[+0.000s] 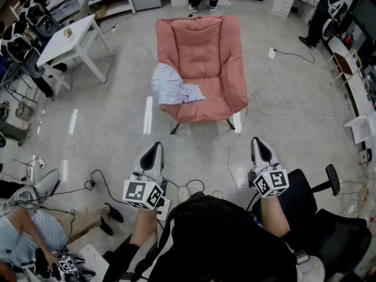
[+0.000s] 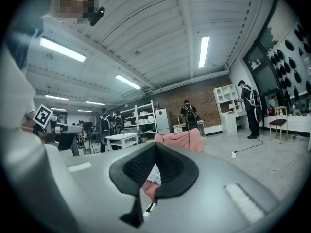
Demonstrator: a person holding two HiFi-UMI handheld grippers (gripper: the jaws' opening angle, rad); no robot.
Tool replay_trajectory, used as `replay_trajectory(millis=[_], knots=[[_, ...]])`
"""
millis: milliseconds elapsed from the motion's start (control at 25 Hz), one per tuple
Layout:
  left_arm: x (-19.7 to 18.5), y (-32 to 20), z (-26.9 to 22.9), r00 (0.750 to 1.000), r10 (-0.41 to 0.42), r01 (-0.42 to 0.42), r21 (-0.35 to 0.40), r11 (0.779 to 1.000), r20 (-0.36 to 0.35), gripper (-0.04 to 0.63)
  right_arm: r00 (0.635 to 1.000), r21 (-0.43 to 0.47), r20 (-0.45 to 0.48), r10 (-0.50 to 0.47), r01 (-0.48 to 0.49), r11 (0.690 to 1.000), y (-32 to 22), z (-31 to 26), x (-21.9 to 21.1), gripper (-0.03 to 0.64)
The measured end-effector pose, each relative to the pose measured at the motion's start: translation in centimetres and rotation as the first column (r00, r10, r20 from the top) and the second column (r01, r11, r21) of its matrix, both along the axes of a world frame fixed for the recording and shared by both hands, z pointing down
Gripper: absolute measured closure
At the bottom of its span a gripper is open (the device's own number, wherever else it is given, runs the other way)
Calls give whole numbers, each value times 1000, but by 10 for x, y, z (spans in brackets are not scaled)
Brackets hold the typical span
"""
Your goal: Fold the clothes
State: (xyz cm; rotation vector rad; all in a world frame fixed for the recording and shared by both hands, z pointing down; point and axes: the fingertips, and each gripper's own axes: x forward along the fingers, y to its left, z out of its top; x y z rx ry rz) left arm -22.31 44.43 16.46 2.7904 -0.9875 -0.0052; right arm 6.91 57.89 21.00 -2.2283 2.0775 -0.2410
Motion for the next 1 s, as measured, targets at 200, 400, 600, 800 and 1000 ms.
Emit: replay_trajectory(millis=[200, 400, 600, 800, 1000], knots=[[5, -3, 4, 1000, 16, -16, -19, 1000, 4, 595, 1000, 0, -13, 7, -7, 1000, 0, -2, 2, 614], [18, -10, -1, 999, 47, -48, -10, 999, -9, 595, 1000, 8, -14, 24, -24, 1000, 1, -7, 6, 614], [23, -15, 1, 997, 77, -77, -17, 997, -1, 594, 1000, 31, -4, 6, -6, 1000, -5, -15, 0, 614], [23, -21, -1, 994, 110, -110, -25, 994, -23, 509, 1000, 42, 13, -27, 26, 999, -12, -20, -11, 612], [12, -34, 6, 1000, 25, -25, -18, 1000, 15, 235, 1000, 66, -16, -16, 17, 998, -20, -30, -20, 297]])
